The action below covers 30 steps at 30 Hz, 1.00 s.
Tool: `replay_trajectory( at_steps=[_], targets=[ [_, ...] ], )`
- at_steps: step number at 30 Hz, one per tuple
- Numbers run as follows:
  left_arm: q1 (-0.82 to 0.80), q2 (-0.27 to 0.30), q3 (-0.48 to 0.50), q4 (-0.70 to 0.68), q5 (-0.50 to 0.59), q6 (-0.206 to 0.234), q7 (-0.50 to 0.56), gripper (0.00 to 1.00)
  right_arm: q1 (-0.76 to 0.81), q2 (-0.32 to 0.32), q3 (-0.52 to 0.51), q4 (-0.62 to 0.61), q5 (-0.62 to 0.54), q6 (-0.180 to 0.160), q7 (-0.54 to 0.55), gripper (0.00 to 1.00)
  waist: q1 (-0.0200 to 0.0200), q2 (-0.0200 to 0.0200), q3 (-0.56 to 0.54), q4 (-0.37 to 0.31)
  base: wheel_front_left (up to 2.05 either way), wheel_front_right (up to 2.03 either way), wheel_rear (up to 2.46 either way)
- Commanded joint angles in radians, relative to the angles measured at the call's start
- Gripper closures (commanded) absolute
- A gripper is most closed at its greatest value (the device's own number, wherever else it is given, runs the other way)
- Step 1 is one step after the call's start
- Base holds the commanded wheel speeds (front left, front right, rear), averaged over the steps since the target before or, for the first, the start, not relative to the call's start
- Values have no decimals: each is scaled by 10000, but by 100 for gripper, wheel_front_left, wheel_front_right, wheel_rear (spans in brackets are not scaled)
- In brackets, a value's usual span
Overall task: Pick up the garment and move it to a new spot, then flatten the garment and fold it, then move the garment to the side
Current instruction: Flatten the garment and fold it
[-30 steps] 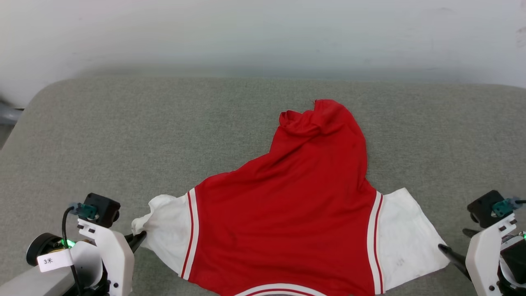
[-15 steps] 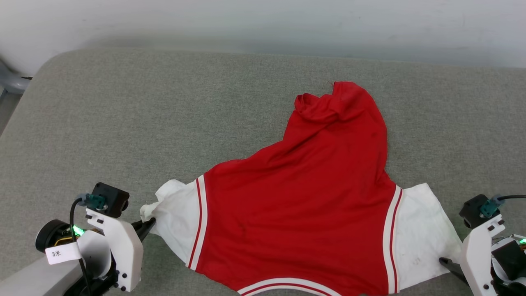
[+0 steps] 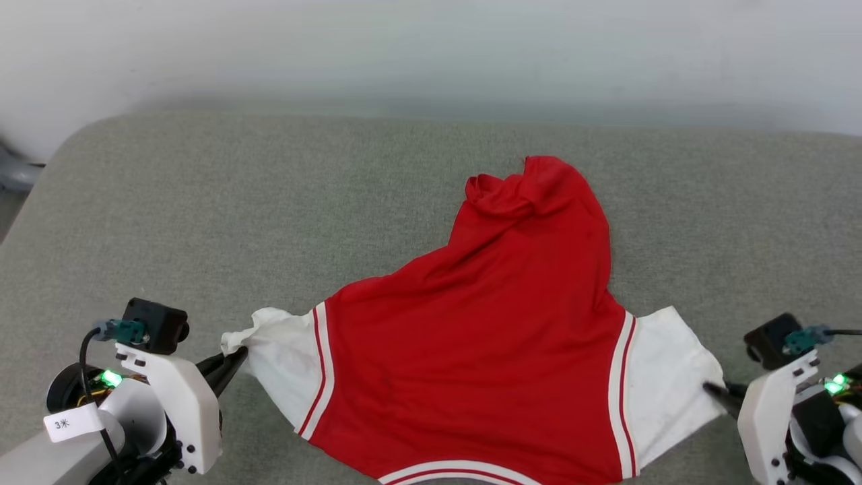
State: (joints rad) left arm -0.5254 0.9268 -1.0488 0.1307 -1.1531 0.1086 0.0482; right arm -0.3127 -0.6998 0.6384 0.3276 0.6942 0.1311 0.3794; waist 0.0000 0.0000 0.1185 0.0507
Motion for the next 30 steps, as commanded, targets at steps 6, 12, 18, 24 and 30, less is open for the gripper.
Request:
replay_trajectory(
  at_steps=[6,12,18,24,30],
  targets=[
    [238,107,464,-789,-506,-213,-557,100,345,356,-1323,-731,172,-8,-1371,100,0,0,-611,-128,0,0,0],
    [-139,330,1057,-1821,-633,-322,-1163,100,437,557,-2778,-1910,-183,-8,-1901,100,0,0,-885,-278,0,0,0],
    [-985,235,1670,-2692,-339,-453,-1653,100,-25,1175,-4400,-3157,-540,-8,-2043,100,0,0,-1005,-432,0,0,0],
    [-2167,-213,2249,-3026,-146,-490,-1878,100,-942,1869,-5492,-4102,-1040,-8,-1931,100,0,0,-658,-510,0,0,0],
    [-3620,-817,2695,-2816,95,-473,-1725,100,-2497,2438,-6091,-4553,-1646,-8,-1761,100,0,0,191,-550,0,0,0]
  ],
)
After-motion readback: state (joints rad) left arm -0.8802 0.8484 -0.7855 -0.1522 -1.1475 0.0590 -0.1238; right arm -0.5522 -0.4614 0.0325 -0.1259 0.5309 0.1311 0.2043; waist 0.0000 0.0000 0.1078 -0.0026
